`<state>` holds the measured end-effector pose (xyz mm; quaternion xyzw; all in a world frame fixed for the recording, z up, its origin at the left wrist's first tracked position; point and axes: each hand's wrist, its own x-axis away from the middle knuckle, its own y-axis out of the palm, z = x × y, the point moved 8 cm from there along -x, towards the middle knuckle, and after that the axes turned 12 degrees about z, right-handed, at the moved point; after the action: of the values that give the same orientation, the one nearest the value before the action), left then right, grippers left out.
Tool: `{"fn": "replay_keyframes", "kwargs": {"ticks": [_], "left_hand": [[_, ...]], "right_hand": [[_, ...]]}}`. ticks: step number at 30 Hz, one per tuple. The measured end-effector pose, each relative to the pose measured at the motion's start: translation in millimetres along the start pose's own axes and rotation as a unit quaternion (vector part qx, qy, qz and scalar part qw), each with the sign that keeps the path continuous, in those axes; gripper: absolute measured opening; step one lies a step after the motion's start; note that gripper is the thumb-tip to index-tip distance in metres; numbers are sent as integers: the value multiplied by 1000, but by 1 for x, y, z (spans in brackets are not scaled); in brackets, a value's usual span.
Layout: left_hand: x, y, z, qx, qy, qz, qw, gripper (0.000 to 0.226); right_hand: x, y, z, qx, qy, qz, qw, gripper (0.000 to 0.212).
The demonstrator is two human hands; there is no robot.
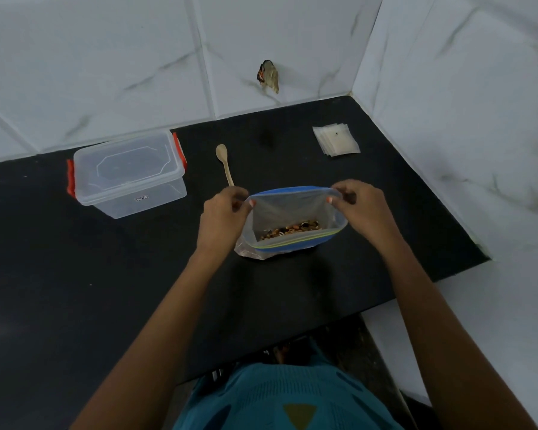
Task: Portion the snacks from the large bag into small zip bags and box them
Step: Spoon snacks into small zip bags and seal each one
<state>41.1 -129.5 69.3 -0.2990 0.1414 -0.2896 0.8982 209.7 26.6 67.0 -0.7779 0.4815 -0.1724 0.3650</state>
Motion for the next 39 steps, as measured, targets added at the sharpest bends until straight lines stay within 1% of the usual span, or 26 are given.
{"fn": "replay_keyframes", "kwargs": {"ticks": [2,3,6,9,12,14,15,16,17,18,20,21,22,23,24,26,29,30,32,34,36,38,39], "left_hand": [[-3,4,1,-18,23,-9,1000,26],[-5,6,1,-23,29,-19,999,24],[-11,15,-5,-38,15,-100,994,21],[-17,19,-13,-49,-10,-171,984,20],[-15,24,-19,5,-56,-238,970,29],[-14,27,-21,57,-90,-259,960,32],[-14,28,-22,86,-108,-261,955,33],[-13,29,-23,119,-133,-263,948,32],[-11,31,-24,157,-162,-268,937,30],[-9,35,-24,194,-190,-274,923,28],[-7,40,-24,258,-229,-270,899,23],[-8,41,-25,291,-250,-254,888,22],[-10,41,-27,326,-278,-229,874,25],[-10,40,-32,357,-313,-200,857,30],[-9,40,-36,386,-345,-176,837,34],[-6,40,-43,424,-378,-161,807,39],[1,40,-45,429,-376,-190,799,41],[3,39,-44,428,-372,-196,800,41],[4,35,-44,402,-361,-187,821,39],[4,30,-50,350,-351,-153,855,35],[5,26,-56,261,-332,-131,897,23],[8,22,-60,146,-303,-137,932,7],[10,20,-60,112,-292,-138,940,10]], "right_hand": [[-5,2,-1,1,-17,-9,1000,20],[-6,2,-2,-14,-16,-19,1000,20],[-6,6,-1,-83,10,-89,992,28],[-4,7,1,-77,18,-160,984,21],[-2,9,7,-76,54,-204,974,14],[1,15,13,-99,88,-230,964,17],[3,18,16,-131,112,-237,956,19],[4,22,19,-182,142,-239,943,20],[6,25,20,-248,178,-237,922,21],[8,29,22,-322,221,-231,891,23],[13,37,27,-453,315,-220,804,22],[15,41,29,-497,348,-216,765,21],[17,45,31,-522,367,-214,740,23],[19,47,33,-533,377,-212,727,26],[22,49,35,-537,382,-211,722,28],[26,49,37,-530,381,-217,726,32],[25,45,39,-509,368,-224,746,41],[24,43,39,-493,359,-226,760,42],[22,38,35,-439,331,-226,804,38],[22,31,38,-369,315,-199,851,28],[23,24,45,-304,315,-154,886,16],[25,19,53,-209,309,-123,920,15],[27,16,55,-164,306,-115,930,18]]}}
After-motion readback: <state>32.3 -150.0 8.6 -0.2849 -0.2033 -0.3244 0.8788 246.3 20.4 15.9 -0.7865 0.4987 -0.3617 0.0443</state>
